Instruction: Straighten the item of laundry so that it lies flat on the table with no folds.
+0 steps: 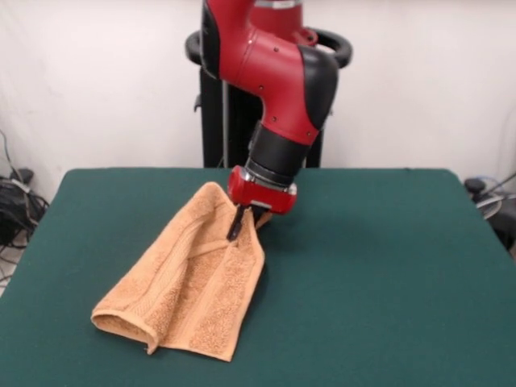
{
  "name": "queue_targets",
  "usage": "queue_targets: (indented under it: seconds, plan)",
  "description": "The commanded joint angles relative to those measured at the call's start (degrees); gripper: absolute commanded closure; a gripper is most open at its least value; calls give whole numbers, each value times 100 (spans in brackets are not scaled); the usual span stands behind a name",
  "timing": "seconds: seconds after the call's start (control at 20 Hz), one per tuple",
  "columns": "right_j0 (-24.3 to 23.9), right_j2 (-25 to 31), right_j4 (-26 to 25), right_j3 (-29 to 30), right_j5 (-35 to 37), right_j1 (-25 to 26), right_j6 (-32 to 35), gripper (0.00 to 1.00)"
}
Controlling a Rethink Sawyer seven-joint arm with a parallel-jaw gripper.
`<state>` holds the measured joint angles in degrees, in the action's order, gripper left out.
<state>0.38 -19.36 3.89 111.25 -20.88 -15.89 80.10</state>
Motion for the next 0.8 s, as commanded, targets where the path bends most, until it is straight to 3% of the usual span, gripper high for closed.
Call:
queue_targets:
  seconds: [0.05,0.3,0.8]
  plan:
    - [395,1339,27,175,1011,340,1174,100]
    - [850,1147,410,195,1197,309,1290,100]
    - [2213,519,1634,-61,1647,674,1388,100]
